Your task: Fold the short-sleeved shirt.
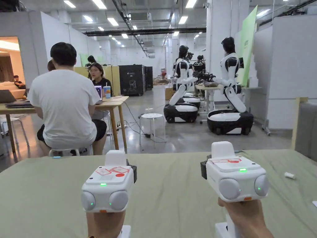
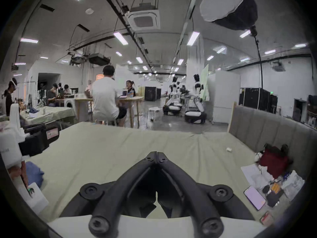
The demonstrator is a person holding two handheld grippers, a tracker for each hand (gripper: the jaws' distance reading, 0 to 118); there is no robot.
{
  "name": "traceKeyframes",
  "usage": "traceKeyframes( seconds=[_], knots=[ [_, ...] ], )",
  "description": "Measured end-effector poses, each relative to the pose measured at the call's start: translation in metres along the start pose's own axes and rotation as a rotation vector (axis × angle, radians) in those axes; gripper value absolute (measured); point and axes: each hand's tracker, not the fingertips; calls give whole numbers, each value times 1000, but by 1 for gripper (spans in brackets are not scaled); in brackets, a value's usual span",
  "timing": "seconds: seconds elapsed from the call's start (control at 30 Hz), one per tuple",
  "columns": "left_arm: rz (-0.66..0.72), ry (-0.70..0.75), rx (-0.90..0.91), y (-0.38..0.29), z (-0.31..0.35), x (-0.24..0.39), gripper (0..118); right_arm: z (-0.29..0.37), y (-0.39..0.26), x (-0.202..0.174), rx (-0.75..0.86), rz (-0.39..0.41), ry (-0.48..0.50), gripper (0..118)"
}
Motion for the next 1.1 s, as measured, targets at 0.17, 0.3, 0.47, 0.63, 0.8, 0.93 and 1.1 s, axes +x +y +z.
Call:
traceKeyframes(
  seconds=[0.17,0.3,0.47,0.63,0.8,0.93,1.1],
  knots=[
    [7,6,3,6,-19,13,0,-22,-1,17,34,38,-33,0],
    [-37,26,-15,2,-36,14,0,-47,-3,23,34,9,-27,0],
    [-32,42,-28,-2,-58,5,0,-57,-4,18,46,2,-25,0],
    [-15,45,-38,0,-68,-2,45,-72,-9,18,34,-17,-19,35],
    [-33,54,-38,-5,-84,-4,117,-75,-15,18,38,-22,-19,118],
    [-33,91,-25,-7,-90,-5,118,-71,-13,17,52,-29,-30,118],
    [-26,77,-19,-6,-87,-8,118,-72,-11,14,75,-33,-113,118]
  ],
)
